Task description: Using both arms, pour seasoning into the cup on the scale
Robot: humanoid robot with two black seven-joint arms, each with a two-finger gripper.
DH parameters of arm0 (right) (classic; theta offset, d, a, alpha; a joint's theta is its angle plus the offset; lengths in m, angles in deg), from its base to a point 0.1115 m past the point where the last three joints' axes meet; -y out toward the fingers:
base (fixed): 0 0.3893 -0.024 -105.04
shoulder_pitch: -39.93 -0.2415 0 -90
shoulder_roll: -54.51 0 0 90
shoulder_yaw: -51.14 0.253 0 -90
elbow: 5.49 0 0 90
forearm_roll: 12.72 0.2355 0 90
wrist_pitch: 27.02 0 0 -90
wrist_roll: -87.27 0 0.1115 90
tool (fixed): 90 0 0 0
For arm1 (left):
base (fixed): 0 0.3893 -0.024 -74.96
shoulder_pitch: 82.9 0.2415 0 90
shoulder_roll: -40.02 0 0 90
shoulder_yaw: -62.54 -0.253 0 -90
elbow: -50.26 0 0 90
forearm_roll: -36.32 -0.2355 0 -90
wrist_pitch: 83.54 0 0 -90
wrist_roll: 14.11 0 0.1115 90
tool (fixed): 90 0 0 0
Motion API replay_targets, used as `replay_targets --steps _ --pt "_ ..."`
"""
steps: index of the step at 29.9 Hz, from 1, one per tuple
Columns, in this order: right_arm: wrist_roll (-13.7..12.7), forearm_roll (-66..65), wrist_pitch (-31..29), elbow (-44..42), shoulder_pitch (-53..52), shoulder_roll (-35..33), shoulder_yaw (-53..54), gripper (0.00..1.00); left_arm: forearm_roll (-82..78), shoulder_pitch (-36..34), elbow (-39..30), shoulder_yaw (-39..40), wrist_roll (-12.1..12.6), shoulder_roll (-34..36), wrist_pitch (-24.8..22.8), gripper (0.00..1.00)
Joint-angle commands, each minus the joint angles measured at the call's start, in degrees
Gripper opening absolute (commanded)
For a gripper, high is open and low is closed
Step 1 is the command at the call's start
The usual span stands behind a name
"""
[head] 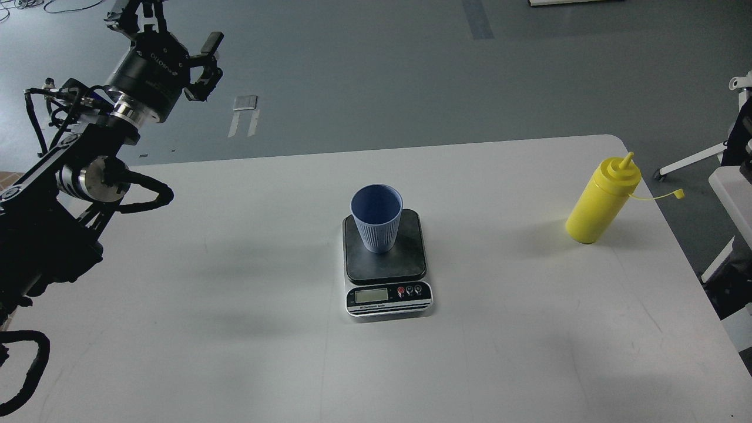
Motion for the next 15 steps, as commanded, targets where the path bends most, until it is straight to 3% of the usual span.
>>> replay_targets --steps 1,15 --pt "-0.1 0.04 0.0 0.83 3.56 3.88 0.04 1.0 0.0 -0.07 0.02 -0.18 0.0 0.06 0.0 0.98" --pt "-0.19 -1.01 0.0 -0.91 10.86 13.99 -1.19 1.0 0.0 0.2 0.02 -0.27 0.0 0.06 0.0 0.97"
